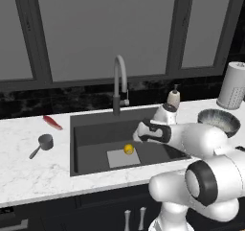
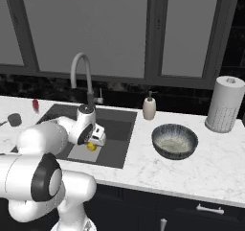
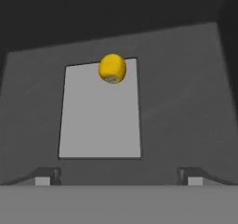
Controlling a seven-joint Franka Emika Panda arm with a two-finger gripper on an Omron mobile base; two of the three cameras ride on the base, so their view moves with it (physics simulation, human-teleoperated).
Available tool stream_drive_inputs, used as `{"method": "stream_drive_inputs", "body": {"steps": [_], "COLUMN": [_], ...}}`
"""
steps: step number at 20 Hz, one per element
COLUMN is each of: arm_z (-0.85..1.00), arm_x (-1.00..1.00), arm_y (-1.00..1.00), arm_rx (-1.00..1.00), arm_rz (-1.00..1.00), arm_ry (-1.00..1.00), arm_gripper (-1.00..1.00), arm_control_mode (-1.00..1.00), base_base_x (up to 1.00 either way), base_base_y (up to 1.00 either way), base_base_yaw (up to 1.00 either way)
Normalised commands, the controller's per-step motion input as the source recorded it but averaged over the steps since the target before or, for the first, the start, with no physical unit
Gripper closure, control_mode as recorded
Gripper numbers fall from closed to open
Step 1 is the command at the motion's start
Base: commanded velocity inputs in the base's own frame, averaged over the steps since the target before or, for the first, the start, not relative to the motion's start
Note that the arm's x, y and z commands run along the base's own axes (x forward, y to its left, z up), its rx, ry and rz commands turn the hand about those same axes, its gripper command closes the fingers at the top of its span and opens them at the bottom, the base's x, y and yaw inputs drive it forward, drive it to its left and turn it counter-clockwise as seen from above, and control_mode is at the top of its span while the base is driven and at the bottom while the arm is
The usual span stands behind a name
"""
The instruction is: Pick the lemon from the sink and place it in the bowl. Then pick the bowl and place it in the microwave. Then close the microwave door and press the start button.
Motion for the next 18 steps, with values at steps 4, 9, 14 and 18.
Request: {"method": "stream_drive_inputs", "body": {"steps": [4, 9, 14, 18], "arm_z": [-0.29, -0.03, -0.63, -0.51], "arm_x": [0.50, 0.57, 0.54, 0.30], "arm_y": [0.23, 0.21, 0.00, 0.00], "arm_rx": [0.11, 0.03, 0.00, 0.05], "arm_rz": [-0.05, -0.01, 0.00, 0.00], "arm_ry": [0.23, 0.27, 0.05, 0.00], "arm_gripper": [-1.00, -1.00, -1.00, -1.00], "arm_control_mode": [-1.00, -1.00, -1.00, -1.00], "base_base_x": [0.00, 0.00, 0.00, 0.00], "base_base_y": [0.00, 0.00, 0.00, 0.00], "base_base_yaw": [0.00, 0.00, 0.00, 0.00]}}
